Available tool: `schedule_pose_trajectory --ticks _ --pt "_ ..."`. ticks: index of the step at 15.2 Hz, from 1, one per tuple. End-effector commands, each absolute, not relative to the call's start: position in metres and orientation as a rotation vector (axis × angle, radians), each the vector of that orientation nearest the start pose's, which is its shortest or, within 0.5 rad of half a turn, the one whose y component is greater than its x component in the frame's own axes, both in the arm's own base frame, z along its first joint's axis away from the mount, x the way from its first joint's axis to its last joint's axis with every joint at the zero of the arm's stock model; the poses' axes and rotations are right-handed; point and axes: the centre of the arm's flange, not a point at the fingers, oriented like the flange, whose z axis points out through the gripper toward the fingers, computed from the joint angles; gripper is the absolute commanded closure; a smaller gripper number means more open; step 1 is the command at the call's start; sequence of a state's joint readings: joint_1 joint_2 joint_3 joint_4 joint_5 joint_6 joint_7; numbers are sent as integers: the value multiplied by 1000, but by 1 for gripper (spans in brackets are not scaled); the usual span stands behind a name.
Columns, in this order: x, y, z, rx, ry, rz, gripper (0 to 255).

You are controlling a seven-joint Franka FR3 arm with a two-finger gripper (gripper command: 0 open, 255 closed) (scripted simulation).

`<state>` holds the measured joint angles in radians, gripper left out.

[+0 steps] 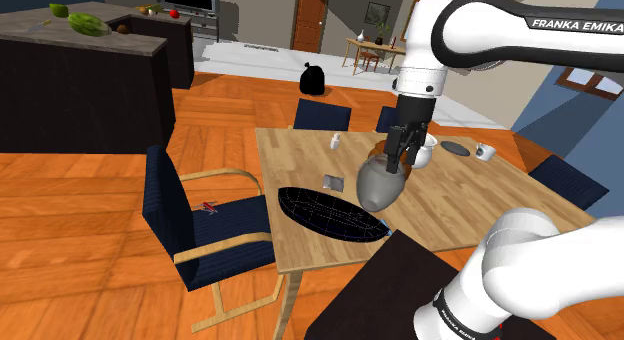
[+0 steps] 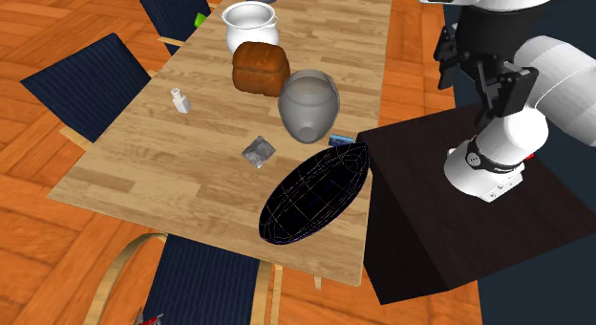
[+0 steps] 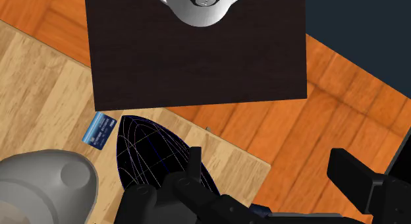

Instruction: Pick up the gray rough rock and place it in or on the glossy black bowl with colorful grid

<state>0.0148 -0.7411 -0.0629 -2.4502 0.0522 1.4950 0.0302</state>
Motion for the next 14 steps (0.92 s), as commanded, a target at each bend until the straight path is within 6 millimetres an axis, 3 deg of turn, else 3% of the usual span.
schedule_pose_trajectory --ticks 1,8,14 --pt "302 -12 527 -3028 89 327 0" --pt "338 28 454 -3160 370 208 0" --pt "377 47 389 -3247 627 95 0"
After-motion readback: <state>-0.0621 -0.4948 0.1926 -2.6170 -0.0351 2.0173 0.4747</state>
